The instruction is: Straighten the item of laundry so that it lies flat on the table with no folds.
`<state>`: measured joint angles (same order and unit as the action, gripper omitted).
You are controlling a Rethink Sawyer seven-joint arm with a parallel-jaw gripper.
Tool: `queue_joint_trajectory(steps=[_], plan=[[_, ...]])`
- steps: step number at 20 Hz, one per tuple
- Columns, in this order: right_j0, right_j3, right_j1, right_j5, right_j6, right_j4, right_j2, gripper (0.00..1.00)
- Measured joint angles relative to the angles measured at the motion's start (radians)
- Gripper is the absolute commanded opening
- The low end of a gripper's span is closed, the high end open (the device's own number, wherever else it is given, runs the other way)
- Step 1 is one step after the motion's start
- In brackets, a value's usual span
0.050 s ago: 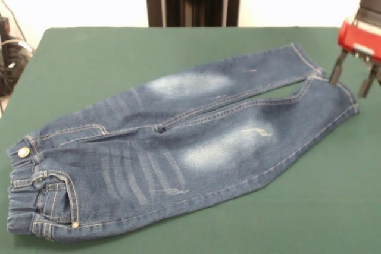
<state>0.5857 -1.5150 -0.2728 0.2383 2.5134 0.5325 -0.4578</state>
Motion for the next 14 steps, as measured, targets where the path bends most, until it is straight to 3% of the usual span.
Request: queue_joint_trajectory(steps=[9, 14], plan=[[-0.016, 0.061, 0.115, -0.088, 0.0, 0.0, 0.027, 1.0], [-0.019, 0.066, 0.113, -0.089, 0.0, 0.0, 0.028, 1.0]])
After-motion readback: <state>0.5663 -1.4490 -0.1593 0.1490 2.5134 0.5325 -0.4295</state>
